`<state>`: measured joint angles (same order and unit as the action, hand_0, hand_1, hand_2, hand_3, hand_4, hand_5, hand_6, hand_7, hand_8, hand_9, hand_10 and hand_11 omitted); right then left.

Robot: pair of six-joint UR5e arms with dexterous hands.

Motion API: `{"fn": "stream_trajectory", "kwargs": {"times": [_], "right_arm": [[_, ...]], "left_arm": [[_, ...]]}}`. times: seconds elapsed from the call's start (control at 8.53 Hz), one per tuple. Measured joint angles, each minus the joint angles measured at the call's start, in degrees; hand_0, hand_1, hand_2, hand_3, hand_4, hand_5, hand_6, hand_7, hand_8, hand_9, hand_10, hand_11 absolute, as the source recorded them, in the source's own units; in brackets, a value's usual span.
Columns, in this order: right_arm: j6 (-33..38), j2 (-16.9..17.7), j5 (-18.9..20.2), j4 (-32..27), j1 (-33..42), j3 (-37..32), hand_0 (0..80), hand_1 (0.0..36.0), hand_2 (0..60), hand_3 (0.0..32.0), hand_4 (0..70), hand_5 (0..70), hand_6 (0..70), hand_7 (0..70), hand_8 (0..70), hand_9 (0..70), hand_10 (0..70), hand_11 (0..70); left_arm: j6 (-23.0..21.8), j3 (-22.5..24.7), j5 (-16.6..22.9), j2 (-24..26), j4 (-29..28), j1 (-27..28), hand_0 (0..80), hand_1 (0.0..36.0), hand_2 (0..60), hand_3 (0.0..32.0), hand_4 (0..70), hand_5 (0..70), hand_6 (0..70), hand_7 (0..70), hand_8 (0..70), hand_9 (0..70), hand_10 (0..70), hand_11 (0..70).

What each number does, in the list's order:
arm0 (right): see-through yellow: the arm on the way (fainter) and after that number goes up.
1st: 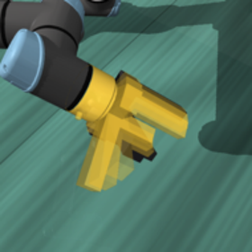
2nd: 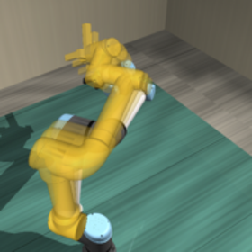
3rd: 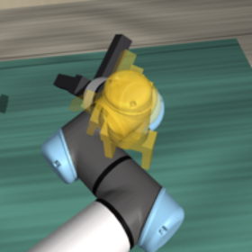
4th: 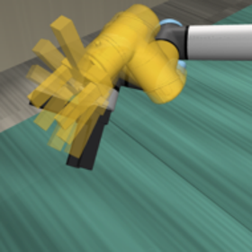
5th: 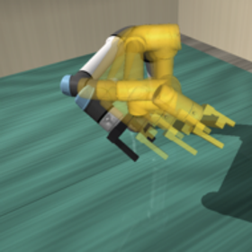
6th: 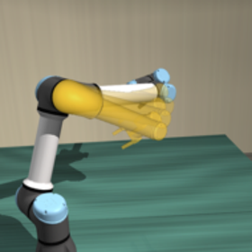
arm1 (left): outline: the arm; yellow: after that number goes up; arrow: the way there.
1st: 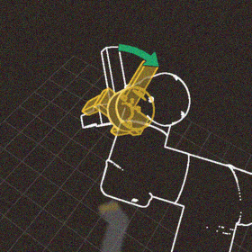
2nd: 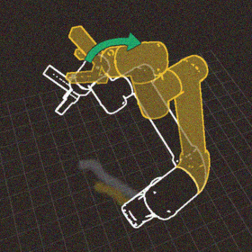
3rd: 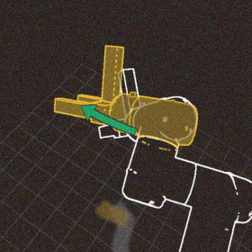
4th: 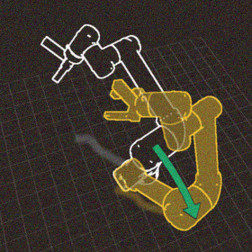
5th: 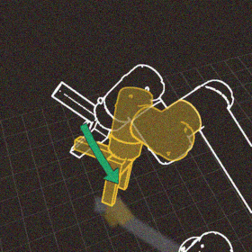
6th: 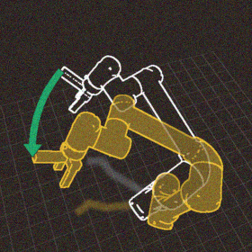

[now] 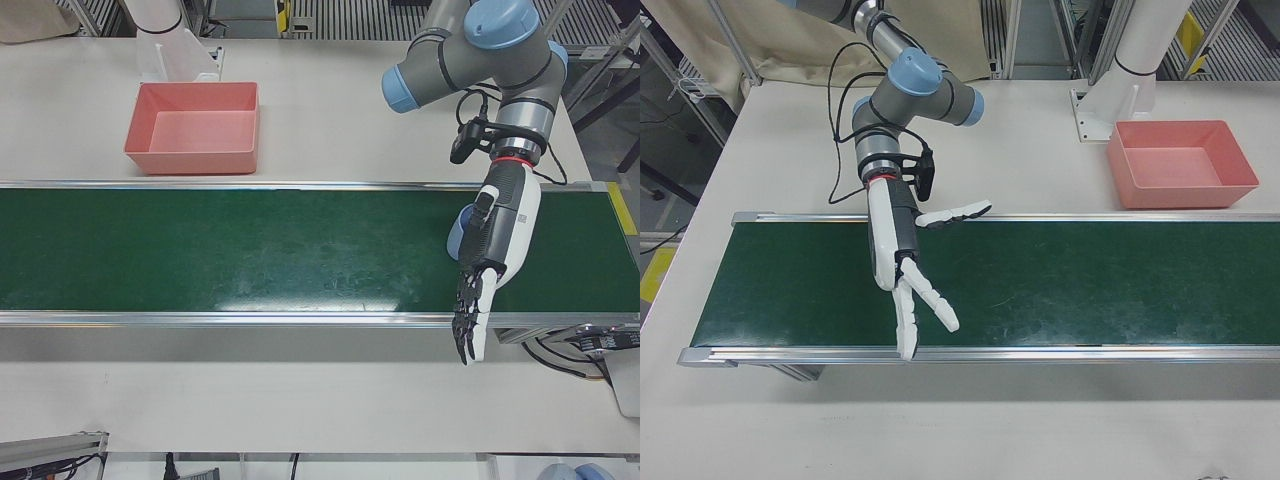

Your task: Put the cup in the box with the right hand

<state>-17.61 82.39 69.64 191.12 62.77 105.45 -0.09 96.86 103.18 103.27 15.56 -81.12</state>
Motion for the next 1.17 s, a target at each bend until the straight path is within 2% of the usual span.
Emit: {"fn": "stream_trajectory", "kwargs": {"times": [0.23,0.47,0.94,1.17], "right_arm": [[-2.6,1.7,0.0,0.0,1.3,0.0,47.1,12.8,0.6,0.0,0.0,3.3,0.0,0.0,0.0,0.0,0.0,0.0],[-2.3,3.0,-0.2,-0.2,1.5,-0.2,46.7,13.4,3.4,0.0,0.0,3.4,0.0,0.0,0.0,0.0,0.0,0.0],[-1.5,3.0,-0.2,-0.2,1.4,-0.2,46.6,14.8,7.9,0.0,0.0,3.5,0.0,0.0,0.0,0.0,0.0,0.0],[-1.4,2.7,-0.2,-0.3,1.1,-0.1,46.6,14.7,7.9,0.0,0.0,3.3,0.0,0.0,0.0,0.0,0.0,0.0]], "left_arm": [[0.0,0.0,0.0,0.0,0.0,0.0,0.0,0.0,0.0,0.0,0.0,0.0,0.0,0.0,0.0,0.0,0.0,0.0],[0.0,0.0,0.0,0.0,0.0,0.0,0.0,0.0,0.0,0.0,0.0,0.0,0.0,0.0,0.0,0.0,0.0,0.0],[0.0,-0.1,0.0,0.0,0.0,0.0,0.0,0.0,0.0,0.0,0.0,0.0,0.0,0.0,0.0,0.0,0.0,0.0],[0.0,-0.1,0.0,0.0,0.0,0.0,0.0,0.0,0.0,0.0,0.0,0.0,0.0,0.0,0.0,0.0,0.0,0.0]]}}
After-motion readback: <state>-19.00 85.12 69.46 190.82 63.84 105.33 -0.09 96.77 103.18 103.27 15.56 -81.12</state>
